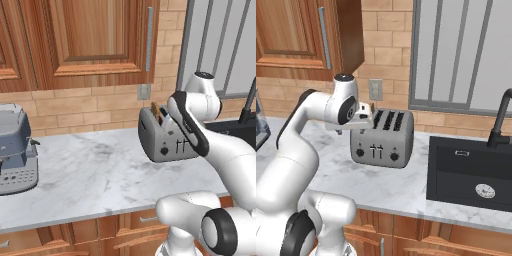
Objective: Start the toaster. Once the lever pops up, take the bread to the plate on the dining counter.
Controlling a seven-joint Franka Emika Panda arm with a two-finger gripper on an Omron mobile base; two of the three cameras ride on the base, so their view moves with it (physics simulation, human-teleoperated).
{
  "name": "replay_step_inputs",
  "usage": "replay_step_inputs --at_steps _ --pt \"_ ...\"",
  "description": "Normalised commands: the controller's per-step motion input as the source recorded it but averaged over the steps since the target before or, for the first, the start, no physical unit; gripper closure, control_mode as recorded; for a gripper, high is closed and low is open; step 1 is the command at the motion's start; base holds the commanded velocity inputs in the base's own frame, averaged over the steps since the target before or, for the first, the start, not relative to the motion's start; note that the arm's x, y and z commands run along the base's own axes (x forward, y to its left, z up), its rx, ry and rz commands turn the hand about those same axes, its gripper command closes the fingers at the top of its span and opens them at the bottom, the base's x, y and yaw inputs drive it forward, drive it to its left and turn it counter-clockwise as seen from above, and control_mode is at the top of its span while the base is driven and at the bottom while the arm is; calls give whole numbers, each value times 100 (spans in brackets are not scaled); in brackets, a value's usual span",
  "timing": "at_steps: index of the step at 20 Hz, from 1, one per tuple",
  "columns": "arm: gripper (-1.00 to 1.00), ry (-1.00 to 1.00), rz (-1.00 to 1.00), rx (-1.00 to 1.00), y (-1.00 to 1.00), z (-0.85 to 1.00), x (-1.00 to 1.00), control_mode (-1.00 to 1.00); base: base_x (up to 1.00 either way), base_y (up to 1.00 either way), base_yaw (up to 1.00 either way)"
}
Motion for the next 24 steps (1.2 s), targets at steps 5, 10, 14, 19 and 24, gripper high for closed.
replay_step_inputs --at_steps 5,10,14,19,24 --pt "-100 2 7 -1 -2 -35 0 -100 0 0 0" --pt "-100 2 0 -4 0 -36 5 -100 0 0 0" --pt "-100 1 0 -1 -4 -33 9 -100 0 0 0" --pt "-100 2 0 0 -12 -23 16 -100 0 0 0" --pt "-100 0 0 0 -20 -16 24 -100 0 0 0"
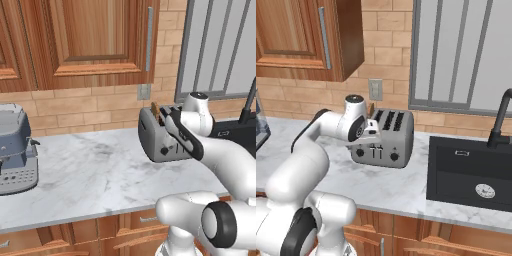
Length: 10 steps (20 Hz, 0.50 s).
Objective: Start the toaster. Once the lever pops up, take the bread to the plate on the dining counter.
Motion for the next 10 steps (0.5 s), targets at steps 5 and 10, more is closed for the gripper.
replay_step_inputs --at_steps 5,10 --pt "-100 0 0 0 -6 -8 29 -100 0 0 0" --pt "-100 0 0 0 0 -16 35 -100 0 0 0"
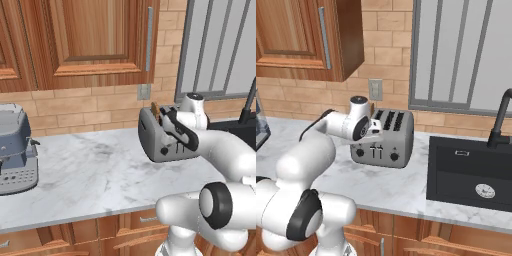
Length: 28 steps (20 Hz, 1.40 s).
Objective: Start the toaster. Once the lever pops up, take the bread to the plate on the dining counter.
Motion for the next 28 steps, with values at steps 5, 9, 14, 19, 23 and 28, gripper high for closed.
replay_step_inputs --at_steps 5,9,14,19,23,28 --pt "-100 0 0 0 0 -25 29 -100 0 0 0" --pt "-100 0 0 0 0 -23 19 -100 0 0 0" --pt "-100 0 0 0 0 -21 15 -100 0 0 0" --pt "-100 0 0 0 0 -24 18 -100 0 0 0" --pt "-100 0 1 0 0 -38 2 -100 0 0 0" --pt "-100 0 2 0 1 -53 0 -100 0 0 0"
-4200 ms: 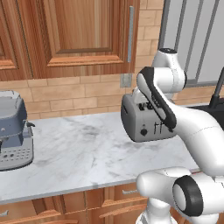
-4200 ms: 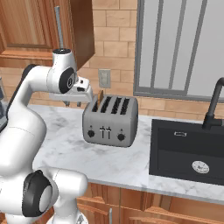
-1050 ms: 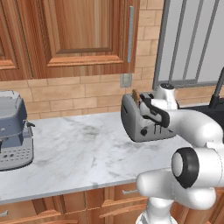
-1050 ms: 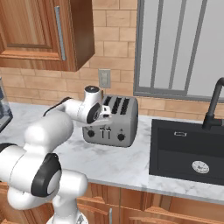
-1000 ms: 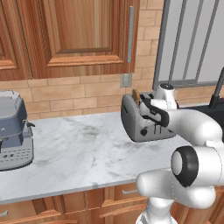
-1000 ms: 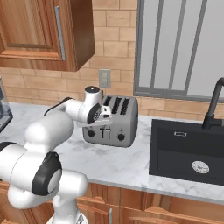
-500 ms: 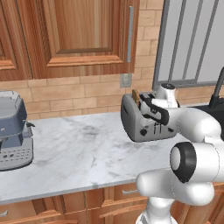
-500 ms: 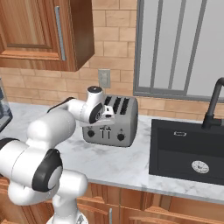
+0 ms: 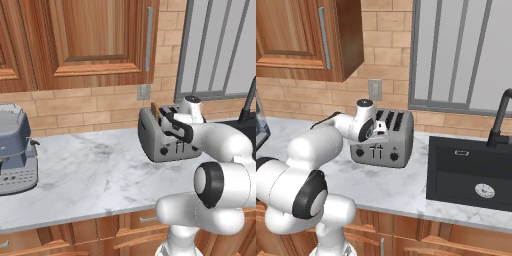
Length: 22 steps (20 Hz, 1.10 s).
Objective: Start the toaster. Once the lever pops up, take the bread to the plate on the dining counter.
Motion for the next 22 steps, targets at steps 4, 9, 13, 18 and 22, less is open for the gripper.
replay_step_inputs --at_steps 4,9,13,18,22 --pt "-100 0 0 0 0 -60 -3 -100 0 0 0" --pt "-100 0 1 0 1 -65 -15 -100 0 0 0" --pt "-100 -4 4 0 9 -55 -47 -100 0 0 0" --pt "-100 -1 1 0 13 -29 -34 -100 0 0 0" --pt "-100 0 0 0 17 -15 3 -100 0 0 0"
